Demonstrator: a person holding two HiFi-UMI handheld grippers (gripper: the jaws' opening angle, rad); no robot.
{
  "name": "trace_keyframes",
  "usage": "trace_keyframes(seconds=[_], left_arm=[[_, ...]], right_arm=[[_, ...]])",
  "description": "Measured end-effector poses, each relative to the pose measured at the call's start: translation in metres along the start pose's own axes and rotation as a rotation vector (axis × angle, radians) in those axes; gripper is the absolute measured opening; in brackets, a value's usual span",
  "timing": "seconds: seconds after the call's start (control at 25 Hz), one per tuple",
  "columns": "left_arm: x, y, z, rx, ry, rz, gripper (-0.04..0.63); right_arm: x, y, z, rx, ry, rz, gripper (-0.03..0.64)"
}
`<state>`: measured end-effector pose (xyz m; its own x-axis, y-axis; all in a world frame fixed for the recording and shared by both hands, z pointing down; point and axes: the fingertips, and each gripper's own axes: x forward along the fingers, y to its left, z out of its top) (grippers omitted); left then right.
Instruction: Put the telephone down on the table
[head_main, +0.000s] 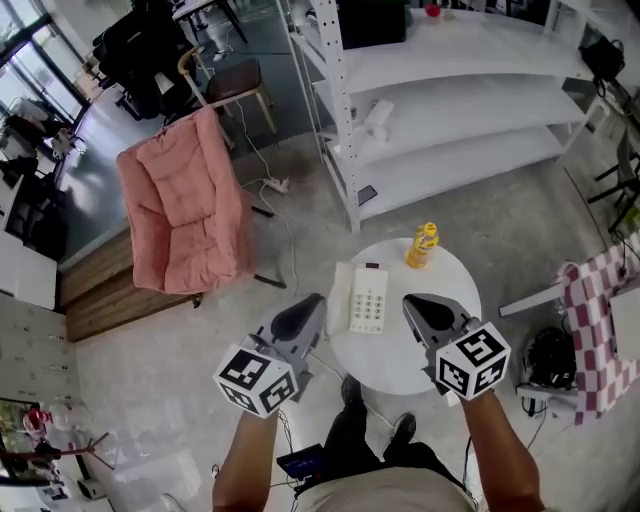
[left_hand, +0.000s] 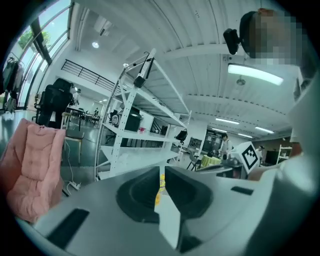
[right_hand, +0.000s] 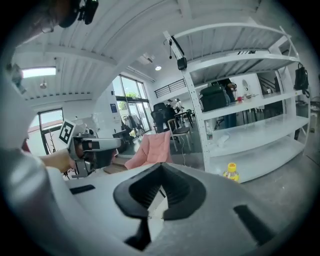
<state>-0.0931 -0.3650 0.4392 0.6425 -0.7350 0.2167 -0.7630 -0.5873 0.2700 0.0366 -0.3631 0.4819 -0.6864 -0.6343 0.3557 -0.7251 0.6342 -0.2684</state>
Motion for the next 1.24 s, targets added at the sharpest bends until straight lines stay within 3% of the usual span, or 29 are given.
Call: trace_keyframes(seconds=[0.52, 0.84, 1.24], left_arm=[[-0.073, -0.129, 0.068, 0.144, -0.076, -0.045, 0.031], [-0.101, -0.176, 0.077, 0.168, -0.115, -0.05, 0.031], [-0.121, -0.207, 0.064, 0.167, -0.106, -0.028, 0.031]], right_arm=[[-0.131, 0.068, 0.062, -0.198, -0.076, 0.011, -0.012], [-0.191, 0.083, 0.065, -0.232, -0.1, -0.001, -0.012], [-0.235, 0.089, 0.053, -0.245, -0.103, -0.003, -0.012]])
